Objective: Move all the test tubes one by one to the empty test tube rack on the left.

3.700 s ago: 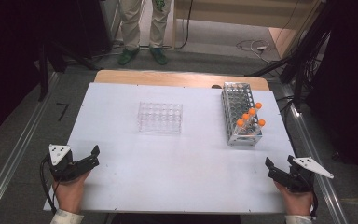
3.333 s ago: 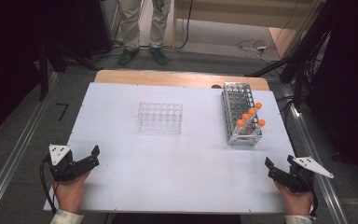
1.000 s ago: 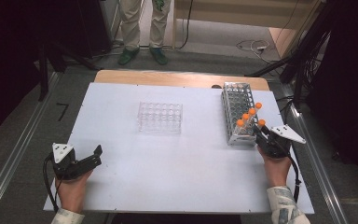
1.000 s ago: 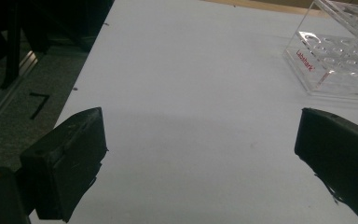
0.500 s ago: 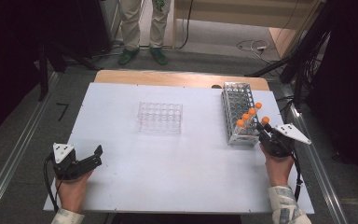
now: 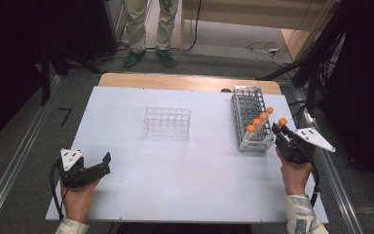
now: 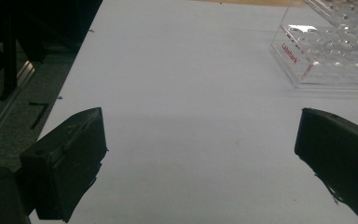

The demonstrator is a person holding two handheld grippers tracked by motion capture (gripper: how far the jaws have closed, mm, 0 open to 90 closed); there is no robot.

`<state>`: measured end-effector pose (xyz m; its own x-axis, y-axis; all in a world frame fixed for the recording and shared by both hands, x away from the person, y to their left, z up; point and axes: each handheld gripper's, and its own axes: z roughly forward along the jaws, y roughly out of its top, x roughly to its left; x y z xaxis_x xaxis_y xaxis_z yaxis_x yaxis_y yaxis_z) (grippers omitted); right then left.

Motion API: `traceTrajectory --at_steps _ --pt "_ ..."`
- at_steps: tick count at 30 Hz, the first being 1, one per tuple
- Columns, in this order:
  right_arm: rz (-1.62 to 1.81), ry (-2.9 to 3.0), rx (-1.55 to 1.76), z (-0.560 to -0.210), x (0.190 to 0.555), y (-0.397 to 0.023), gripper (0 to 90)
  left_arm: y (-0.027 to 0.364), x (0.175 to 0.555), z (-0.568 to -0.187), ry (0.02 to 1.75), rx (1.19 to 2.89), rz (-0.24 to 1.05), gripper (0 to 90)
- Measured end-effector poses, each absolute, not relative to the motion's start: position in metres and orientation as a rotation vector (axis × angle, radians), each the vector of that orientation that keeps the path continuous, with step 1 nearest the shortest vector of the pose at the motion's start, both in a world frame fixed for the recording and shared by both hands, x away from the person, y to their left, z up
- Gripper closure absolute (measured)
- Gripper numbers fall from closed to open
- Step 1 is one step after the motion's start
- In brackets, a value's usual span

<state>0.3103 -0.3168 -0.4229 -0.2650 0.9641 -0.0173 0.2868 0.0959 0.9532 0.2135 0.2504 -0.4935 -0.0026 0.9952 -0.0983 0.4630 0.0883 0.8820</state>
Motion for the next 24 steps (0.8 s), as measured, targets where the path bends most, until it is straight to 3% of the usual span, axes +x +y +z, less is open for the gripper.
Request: traceTrajectory --at_steps 24 --pt "1.24 1.869 1.199 -0.42 0.27 -0.295 71.7 0.245 0.212 -0.489 1.55 1.477 0.839 3.3"
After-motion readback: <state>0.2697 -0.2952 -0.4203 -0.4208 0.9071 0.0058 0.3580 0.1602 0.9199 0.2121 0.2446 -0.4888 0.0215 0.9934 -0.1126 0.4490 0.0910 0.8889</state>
